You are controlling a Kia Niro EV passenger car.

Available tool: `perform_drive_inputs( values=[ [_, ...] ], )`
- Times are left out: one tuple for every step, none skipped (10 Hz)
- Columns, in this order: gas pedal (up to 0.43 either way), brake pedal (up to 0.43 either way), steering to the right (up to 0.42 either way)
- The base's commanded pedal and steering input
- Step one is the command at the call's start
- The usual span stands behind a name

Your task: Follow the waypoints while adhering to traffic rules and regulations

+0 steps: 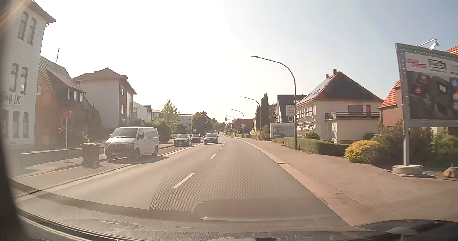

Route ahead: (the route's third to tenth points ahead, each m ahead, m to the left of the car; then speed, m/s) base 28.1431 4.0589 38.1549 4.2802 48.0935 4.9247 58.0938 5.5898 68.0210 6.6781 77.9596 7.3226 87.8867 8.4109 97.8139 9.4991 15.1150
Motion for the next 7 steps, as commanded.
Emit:
perform_drive_inputs(
  values=[
    [0.169, 0.0, -0.005],
    [0.169, 0.0, -0.005],
    [0.157, 0.0, -0.006],
    [0.157, 0.0, -0.006],
    [0.157, 0.0, -0.006],
    [0.157, 0.0, -0.006],
    [0.157, 0.0, -0.007]
  ],
)
